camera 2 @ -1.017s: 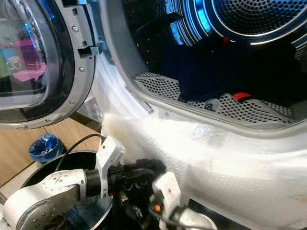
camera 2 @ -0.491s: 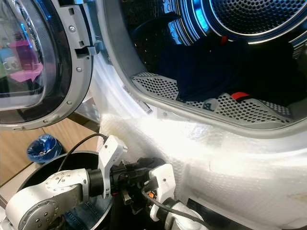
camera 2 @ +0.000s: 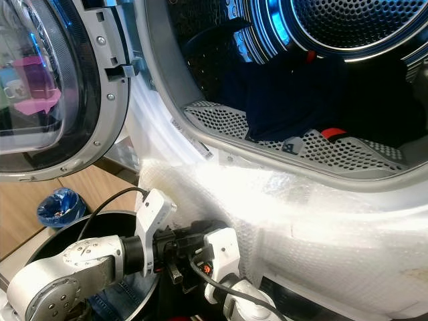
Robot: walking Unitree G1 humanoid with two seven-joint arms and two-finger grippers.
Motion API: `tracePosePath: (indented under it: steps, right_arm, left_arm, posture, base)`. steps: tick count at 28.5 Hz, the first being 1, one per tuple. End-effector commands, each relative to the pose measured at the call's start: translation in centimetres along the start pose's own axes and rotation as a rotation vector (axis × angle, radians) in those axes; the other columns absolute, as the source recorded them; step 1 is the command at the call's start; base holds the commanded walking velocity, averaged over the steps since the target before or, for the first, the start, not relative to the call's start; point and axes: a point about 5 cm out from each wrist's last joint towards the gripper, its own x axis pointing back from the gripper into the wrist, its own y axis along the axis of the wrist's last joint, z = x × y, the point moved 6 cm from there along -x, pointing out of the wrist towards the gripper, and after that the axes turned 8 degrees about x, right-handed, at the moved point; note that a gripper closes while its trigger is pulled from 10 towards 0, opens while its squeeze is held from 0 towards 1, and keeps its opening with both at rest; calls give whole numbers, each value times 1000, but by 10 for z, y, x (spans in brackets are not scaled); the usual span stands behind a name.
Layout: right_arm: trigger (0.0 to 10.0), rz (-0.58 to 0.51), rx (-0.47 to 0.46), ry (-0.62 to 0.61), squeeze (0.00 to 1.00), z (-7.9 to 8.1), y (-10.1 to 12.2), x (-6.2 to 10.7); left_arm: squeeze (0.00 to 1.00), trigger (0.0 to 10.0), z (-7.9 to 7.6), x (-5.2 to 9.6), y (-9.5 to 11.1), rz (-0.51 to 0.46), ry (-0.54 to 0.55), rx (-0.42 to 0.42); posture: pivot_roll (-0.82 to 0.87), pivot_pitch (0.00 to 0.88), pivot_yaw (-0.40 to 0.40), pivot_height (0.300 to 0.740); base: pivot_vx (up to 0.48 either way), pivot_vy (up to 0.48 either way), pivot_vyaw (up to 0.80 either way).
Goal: Clothes washing
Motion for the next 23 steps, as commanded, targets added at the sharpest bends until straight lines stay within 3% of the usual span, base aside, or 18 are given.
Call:
tracePosePath:
  steps: [1, 9, 12, 18, 19, 23]
  right_arm:
    - [10000, 98, -1, -23, 0, -4, -26, 1]
    - [10000, 224, 75, -41, 0, -14, -59, 3]
    - [10000, 197, 36, -35, 0, -13, -57, 2]
    - [10000, 250, 118, -54, 0, -20, -70, 5]
    - [0, 245, 111, -52, 0, -20, -69, 5]
    - [0, 229, 108, -39, 0, -18, -67, 4]
  left_arm:
    - [0, 0, -27, -2, 16, -54, -123, -17]
    - [0, 0, -27, -3, 21, -76, -128, -7]
    - [0, 0, -27, -3, 22, -80, -128, -5]
    - [0, 0, -27, -3, 24, -87, -126, -1]
    - [0, 0, -27, -3, 25, -91, -128, 4]
    - [0, 0, -28, -3, 26, -97, -131, 7]
  posture:
    - [50, 35, 67, 740]
    - [51, 33, 64, 740]
    - [53, 33, 64, 740]
    - [54, 30, 61, 740]
    - [54, 28, 61, 740]
    - [56, 28, 61, 740]
  base:
    - [0, 0, 0]
    - [0, 0, 0]
    - [0, 0, 0]
    - [0, 0, 0]
    - [0, 0, 0]
    - [0, 0, 0]
